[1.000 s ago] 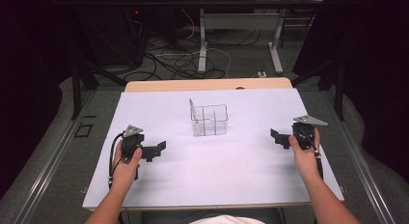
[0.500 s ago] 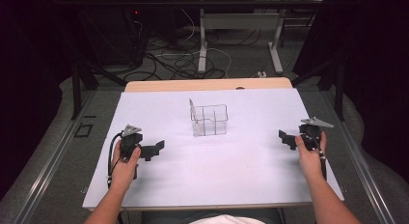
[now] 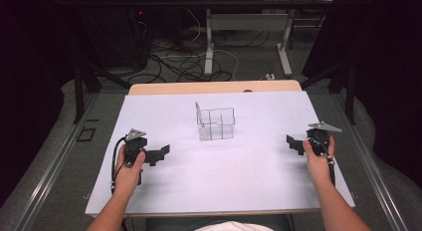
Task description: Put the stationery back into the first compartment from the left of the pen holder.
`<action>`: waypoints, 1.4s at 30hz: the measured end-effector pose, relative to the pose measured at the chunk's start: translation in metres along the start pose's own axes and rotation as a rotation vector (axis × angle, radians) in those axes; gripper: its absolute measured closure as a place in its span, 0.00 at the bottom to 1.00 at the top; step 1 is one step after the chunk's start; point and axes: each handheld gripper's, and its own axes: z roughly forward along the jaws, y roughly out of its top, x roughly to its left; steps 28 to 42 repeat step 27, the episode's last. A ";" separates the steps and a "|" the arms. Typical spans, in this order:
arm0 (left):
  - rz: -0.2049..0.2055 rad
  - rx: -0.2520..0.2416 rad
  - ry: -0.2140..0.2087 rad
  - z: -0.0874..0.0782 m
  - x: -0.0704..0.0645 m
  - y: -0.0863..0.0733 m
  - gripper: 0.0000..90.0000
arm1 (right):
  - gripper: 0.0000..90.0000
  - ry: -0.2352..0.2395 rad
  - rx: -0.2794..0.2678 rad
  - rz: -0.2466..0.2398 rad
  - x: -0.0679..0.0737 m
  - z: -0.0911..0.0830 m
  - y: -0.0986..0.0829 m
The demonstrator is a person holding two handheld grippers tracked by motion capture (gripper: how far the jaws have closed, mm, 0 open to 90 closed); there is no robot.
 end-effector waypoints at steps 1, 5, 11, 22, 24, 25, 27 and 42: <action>-0.002 0.000 0.001 0.000 0.000 0.000 0.01 | 0.00 0.002 0.000 0.003 0.000 0.000 0.000; -0.006 0.002 0.001 0.000 0.000 0.000 0.02 | 0.00 0.004 0.002 0.012 0.000 0.000 -0.001; -0.006 0.000 0.000 0.001 -0.001 0.000 0.02 | 0.00 0.004 0.000 0.003 0.003 -0.001 -0.003; -0.005 -0.002 0.000 0.001 0.001 0.001 0.02 | 0.00 0.013 0.004 -0.023 0.008 0.002 -0.002; -0.001 0.003 0.003 0.001 0.001 0.000 0.02 | 0.00 0.010 0.004 -0.025 0.008 0.002 -0.003; -0.005 0.000 0.003 0.001 0.001 0.001 0.02 | 0.00 0.006 0.005 -0.025 0.008 0.002 -0.003; -0.007 0.000 0.003 0.000 0.001 0.001 0.02 | 0.00 0.006 0.006 -0.024 0.008 0.002 -0.003; -0.007 0.000 0.003 0.000 0.001 0.001 0.02 | 0.00 0.006 0.006 -0.024 0.008 0.002 -0.003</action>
